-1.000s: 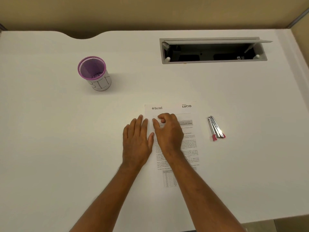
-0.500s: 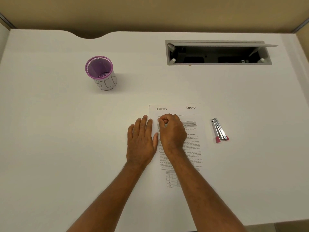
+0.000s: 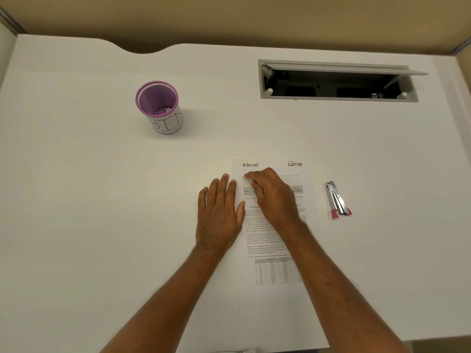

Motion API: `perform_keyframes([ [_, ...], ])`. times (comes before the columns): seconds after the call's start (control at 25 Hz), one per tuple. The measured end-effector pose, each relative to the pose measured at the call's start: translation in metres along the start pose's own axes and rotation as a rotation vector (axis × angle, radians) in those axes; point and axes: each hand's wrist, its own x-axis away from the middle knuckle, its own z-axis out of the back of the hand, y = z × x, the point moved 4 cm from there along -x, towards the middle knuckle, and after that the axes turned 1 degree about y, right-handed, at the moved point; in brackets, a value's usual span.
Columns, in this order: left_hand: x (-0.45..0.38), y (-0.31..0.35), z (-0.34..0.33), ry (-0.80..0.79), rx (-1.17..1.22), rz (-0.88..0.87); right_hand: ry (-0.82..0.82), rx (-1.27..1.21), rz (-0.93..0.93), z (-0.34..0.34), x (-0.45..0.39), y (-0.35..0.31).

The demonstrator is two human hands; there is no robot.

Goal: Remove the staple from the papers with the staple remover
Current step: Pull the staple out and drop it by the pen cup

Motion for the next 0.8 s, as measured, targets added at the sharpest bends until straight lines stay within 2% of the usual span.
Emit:
perform_keyframes([
  [0.24, 0.000, -0.001, -0.001, 0.001, 0.006, -0.004, -0.126, 0.058, 0.083, 0.004, -0.009, 0.003],
  [0.6, 0.000, -0.001, -0.001, 0.007, 0.011, -0.002, -0.228, 0.082, 0.003, 0.005, -0.017, -0.003],
  [0.8, -0.008, -0.005, 0.010, -0.004, 0.165, 0.023, -0.290, -0.029, -0.090, 0.011, -0.035, -0.009],
])
